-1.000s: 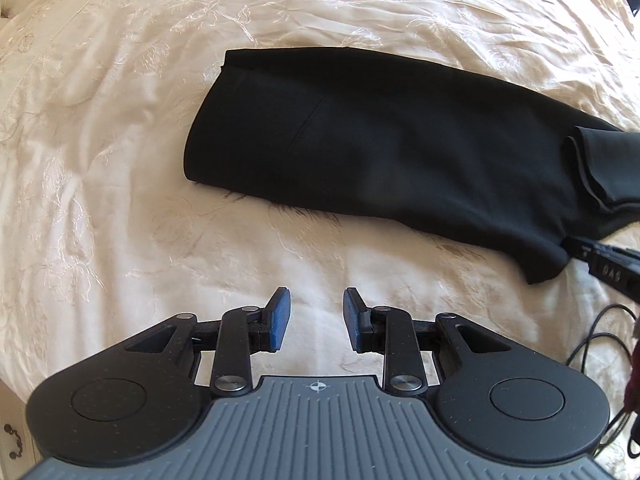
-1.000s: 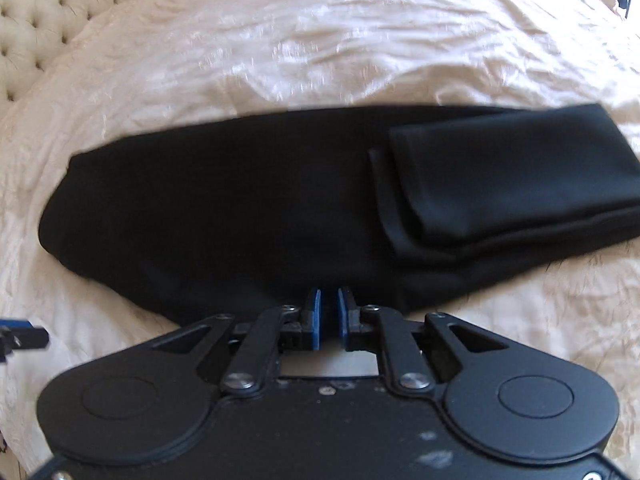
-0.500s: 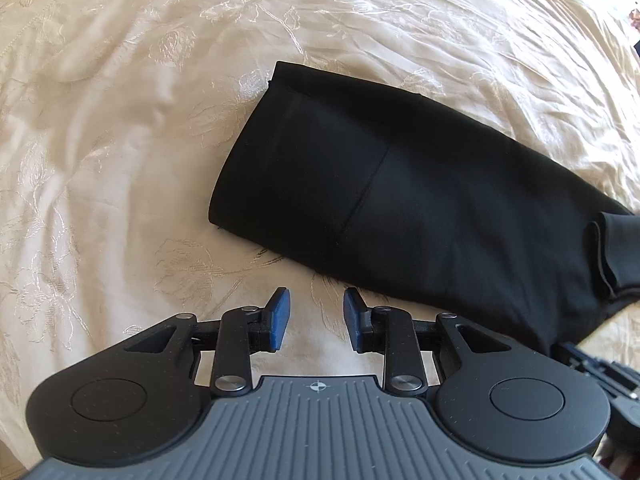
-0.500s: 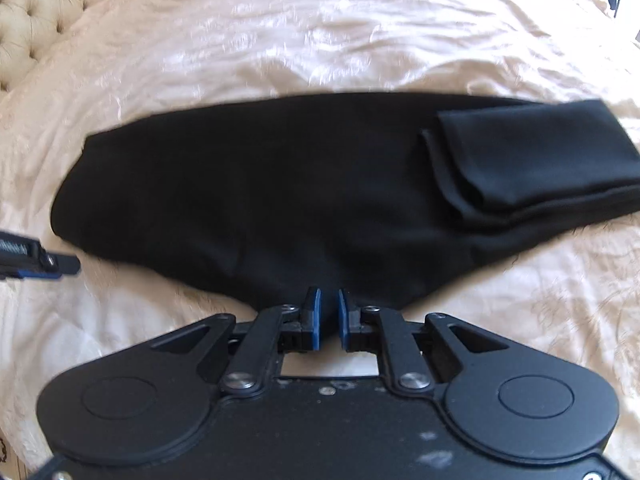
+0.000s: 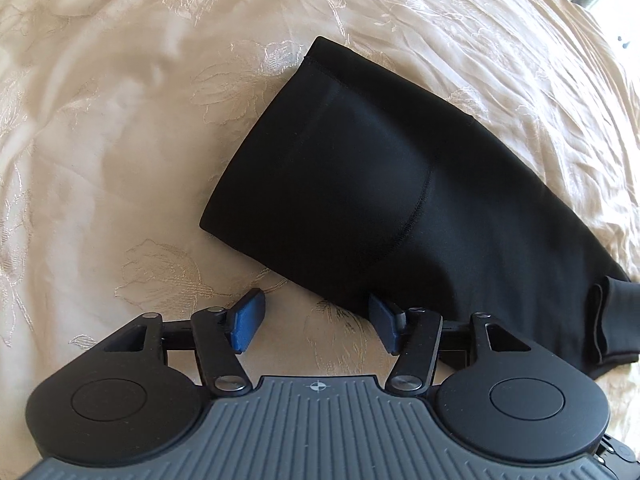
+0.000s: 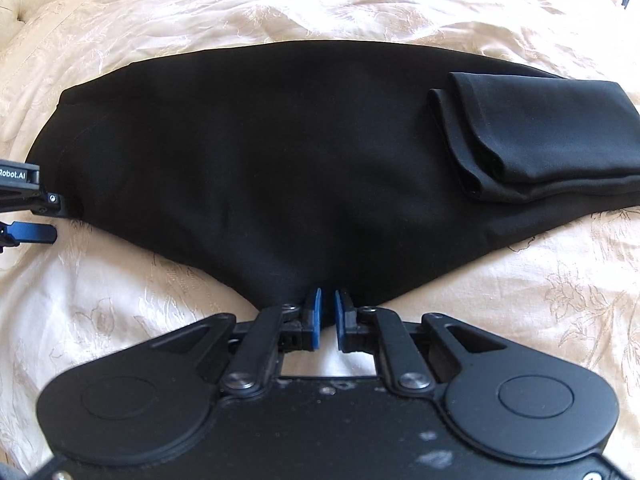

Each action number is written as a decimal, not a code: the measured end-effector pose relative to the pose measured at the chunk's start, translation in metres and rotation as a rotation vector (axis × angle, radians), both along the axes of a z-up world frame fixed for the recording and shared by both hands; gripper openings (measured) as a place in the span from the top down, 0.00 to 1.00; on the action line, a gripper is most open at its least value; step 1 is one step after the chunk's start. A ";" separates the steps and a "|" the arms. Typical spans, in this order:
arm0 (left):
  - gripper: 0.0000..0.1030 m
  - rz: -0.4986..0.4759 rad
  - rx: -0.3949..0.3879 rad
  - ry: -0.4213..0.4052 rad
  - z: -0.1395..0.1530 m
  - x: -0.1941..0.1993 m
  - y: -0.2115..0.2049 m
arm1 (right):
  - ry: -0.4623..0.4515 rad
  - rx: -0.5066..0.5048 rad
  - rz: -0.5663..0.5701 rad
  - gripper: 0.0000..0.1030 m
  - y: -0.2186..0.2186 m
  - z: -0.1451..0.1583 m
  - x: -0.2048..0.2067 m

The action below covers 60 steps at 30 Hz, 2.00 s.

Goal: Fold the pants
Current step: 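Grasp the waist end of the pants with the left gripper, then lift and fold the waist end over the cuff fold with the left gripper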

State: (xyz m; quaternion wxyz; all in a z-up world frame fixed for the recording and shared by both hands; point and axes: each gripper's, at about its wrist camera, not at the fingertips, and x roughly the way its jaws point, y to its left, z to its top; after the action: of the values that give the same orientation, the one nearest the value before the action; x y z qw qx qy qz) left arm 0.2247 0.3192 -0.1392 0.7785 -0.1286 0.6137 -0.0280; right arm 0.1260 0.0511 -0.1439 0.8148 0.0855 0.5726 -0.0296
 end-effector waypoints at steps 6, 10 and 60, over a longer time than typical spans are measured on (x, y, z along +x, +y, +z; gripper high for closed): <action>0.44 0.073 -0.080 -0.058 0.009 -0.023 0.016 | 0.015 0.018 0.003 0.90 0.000 0.001 -0.001; 0.44 0.115 -0.101 -0.089 0.017 -0.030 0.025 | 0.022 0.023 0.004 0.90 -0.003 0.003 0.001; 0.90 -0.371 0.024 -0.390 0.088 -0.061 -0.404 | -0.126 0.221 -0.221 0.88 -0.247 0.047 -0.137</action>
State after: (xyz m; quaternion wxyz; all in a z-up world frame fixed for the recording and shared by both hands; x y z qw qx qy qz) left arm 0.1638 -0.0851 -0.0513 0.8650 0.0033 0.4655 -0.1873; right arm -0.0109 -0.1959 -0.0970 0.8266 0.2386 0.5072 -0.0502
